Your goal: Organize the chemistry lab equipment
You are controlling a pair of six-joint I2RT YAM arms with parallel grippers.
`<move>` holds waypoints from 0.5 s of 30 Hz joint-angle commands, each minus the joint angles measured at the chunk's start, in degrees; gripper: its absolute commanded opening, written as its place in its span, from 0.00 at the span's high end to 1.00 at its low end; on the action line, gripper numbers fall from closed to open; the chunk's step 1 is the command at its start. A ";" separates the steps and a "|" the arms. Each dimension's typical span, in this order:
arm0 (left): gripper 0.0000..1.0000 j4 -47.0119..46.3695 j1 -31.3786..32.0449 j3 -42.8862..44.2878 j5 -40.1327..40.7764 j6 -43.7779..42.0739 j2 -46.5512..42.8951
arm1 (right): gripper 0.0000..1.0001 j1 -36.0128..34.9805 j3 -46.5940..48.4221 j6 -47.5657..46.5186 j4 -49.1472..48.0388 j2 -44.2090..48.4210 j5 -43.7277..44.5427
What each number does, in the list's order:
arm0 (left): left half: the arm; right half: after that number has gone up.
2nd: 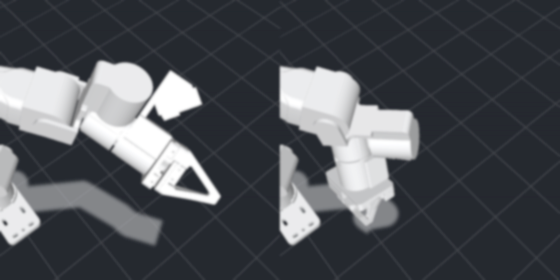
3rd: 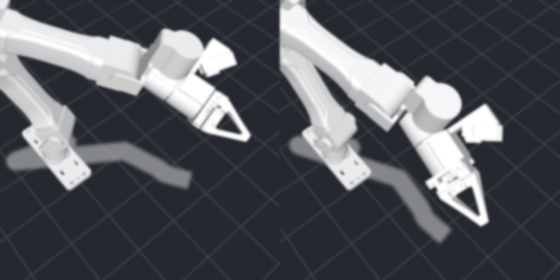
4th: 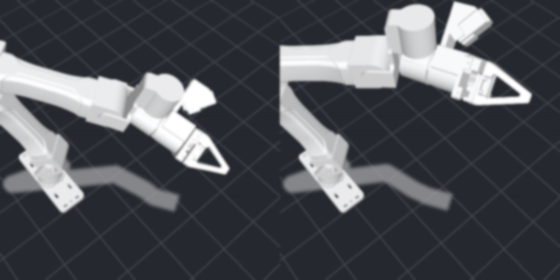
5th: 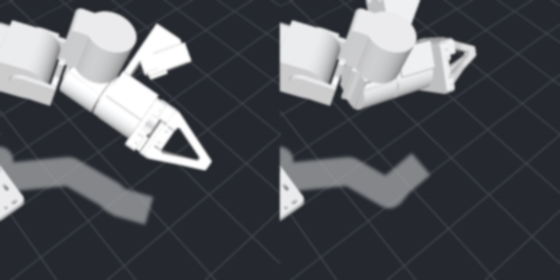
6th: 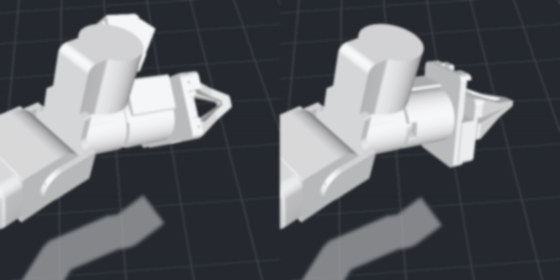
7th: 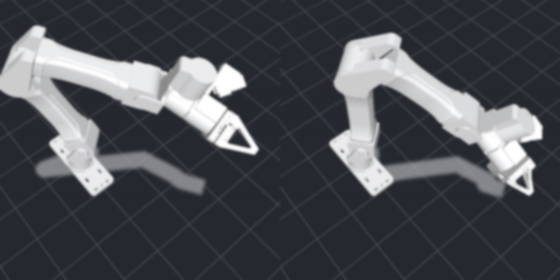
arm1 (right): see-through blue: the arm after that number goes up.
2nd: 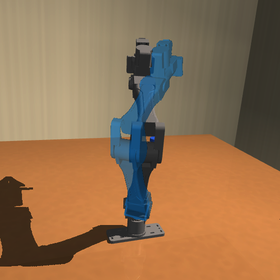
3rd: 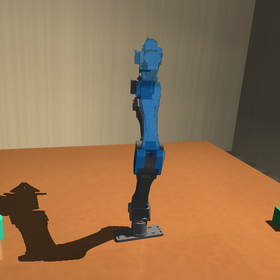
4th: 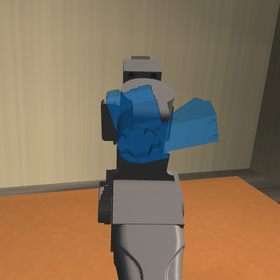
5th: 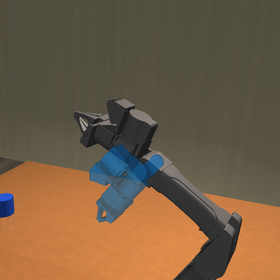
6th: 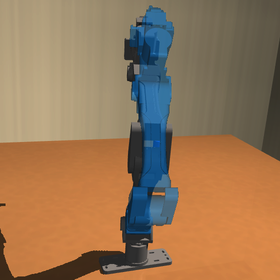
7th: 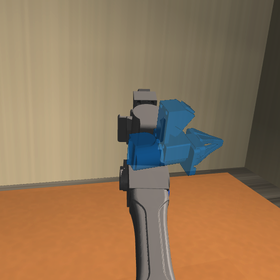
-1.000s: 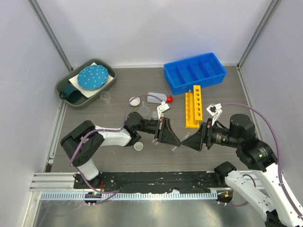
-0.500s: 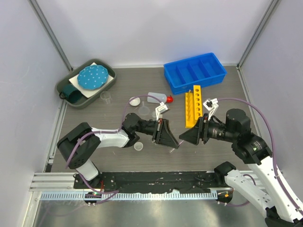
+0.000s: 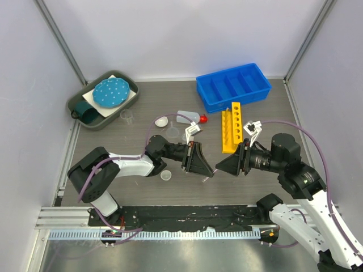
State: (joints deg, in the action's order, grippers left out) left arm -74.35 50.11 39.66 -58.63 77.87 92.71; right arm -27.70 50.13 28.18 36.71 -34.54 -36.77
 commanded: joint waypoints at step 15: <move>0.99 -14.25 -0.54 1.39 -1.22 0.45 -1.12 | 0.84 -0.07 -0.65 1.00 -3.49 -0.17 -2.42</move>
State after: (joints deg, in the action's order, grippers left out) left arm -75.00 49.95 39.72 -59.57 77.78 92.71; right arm -27.70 48.36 29.54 36.21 -34.44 -38.39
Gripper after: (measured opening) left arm 0.254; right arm 0.344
